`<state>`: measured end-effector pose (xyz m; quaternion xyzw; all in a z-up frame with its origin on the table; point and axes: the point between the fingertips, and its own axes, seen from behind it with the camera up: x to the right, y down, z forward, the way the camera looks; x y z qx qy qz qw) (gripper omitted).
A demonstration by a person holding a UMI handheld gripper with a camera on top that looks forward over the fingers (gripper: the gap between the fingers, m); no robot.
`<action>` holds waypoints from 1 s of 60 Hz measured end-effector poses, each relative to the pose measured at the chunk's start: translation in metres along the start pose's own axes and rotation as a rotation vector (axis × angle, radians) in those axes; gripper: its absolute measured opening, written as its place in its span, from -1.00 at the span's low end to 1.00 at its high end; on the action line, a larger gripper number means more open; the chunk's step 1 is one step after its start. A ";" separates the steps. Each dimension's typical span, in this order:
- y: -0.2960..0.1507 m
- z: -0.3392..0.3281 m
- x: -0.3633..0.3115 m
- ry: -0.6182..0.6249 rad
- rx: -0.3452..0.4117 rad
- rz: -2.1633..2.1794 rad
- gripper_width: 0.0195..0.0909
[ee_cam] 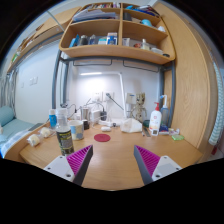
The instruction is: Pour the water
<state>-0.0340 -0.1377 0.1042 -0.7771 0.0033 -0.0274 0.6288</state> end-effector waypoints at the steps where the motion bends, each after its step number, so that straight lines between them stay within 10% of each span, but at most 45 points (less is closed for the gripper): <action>1: 0.001 -0.002 -0.003 -0.006 -0.004 -0.003 0.82; 36: -0.002 0.055 -0.160 -0.183 0.042 0.005 0.80; 45: -0.003 0.087 -0.172 -0.190 0.025 -0.002 0.28; 49: -0.002 0.094 -0.176 -0.196 0.030 -0.010 -0.33; 60: -0.006 0.100 -0.180 -0.162 0.060 -0.040 -0.58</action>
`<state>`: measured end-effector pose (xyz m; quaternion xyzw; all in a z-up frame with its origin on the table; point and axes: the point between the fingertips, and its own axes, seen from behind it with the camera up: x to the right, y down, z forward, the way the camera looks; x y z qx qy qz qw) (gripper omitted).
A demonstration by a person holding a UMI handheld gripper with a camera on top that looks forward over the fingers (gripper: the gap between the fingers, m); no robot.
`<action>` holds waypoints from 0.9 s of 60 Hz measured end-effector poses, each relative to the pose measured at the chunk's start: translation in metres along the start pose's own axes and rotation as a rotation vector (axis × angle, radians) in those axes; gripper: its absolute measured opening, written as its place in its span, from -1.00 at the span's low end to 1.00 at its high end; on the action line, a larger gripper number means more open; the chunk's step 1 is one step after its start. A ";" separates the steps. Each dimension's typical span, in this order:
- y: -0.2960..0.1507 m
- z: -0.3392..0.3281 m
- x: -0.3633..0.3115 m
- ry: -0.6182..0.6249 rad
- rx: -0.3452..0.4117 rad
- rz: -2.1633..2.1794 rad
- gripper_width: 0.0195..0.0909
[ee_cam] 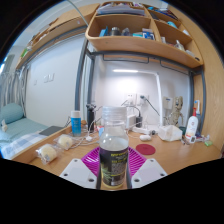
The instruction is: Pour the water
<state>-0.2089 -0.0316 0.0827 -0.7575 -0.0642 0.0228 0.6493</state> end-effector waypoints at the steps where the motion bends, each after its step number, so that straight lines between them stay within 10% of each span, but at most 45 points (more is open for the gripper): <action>1: -0.001 0.000 0.001 0.006 0.004 -0.003 -0.61; 25: -0.012 -0.002 0.021 -0.020 -0.008 -0.068 -0.80; 54: -0.076 0.105 0.141 0.165 -0.003 -1.341 -0.80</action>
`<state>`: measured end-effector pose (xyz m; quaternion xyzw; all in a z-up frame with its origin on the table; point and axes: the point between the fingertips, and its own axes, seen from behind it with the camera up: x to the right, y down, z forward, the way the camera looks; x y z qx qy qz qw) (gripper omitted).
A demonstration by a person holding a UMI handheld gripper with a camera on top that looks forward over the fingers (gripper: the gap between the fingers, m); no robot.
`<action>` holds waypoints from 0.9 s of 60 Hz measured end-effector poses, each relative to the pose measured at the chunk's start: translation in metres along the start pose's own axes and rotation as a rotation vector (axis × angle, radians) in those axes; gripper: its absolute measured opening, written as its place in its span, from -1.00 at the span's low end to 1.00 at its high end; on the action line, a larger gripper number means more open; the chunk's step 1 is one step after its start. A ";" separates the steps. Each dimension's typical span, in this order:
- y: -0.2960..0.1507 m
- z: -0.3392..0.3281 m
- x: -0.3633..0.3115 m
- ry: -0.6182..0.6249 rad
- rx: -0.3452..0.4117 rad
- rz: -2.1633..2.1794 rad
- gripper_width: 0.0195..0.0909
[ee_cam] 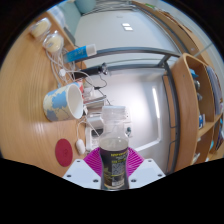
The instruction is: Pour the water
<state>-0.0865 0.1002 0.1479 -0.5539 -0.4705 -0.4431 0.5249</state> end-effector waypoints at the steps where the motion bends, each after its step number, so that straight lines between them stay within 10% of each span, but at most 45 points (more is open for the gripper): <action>1: -0.001 0.004 0.001 0.005 0.005 -0.038 -0.80; 33: -0.050 0.061 0.010 0.147 0.080 -0.884 -0.79; 54: -0.023 0.053 0.012 0.045 0.082 -0.417 -0.78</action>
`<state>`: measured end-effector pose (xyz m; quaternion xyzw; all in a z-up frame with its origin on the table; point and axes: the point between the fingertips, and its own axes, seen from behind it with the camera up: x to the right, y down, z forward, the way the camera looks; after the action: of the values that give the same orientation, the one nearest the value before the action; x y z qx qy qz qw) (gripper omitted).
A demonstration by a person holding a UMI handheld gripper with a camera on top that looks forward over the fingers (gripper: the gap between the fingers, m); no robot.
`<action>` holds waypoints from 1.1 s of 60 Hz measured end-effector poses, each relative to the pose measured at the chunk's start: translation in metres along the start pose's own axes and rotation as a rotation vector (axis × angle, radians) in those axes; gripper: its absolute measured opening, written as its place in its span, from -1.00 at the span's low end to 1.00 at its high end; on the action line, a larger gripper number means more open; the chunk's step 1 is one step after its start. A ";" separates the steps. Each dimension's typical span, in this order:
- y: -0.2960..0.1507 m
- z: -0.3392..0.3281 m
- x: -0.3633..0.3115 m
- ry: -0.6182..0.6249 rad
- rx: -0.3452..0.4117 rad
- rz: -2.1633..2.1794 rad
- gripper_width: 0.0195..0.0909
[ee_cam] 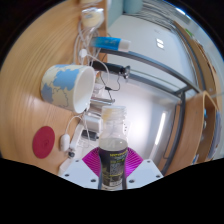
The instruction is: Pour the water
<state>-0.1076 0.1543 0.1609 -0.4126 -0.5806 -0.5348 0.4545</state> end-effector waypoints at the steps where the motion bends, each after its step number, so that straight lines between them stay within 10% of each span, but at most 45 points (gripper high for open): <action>1: 0.002 -0.001 -0.003 -0.021 0.000 0.073 -0.78; 24: -0.007 -0.012 -0.061 -0.369 0.092 1.520 -0.73; 54: -0.013 -0.004 -0.080 -0.338 0.161 1.768 -0.71; 66: -0.011 -0.004 -0.081 -0.344 0.157 1.782 -0.31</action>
<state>-0.0976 0.1496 0.0793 -0.7506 -0.1413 0.1246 0.6334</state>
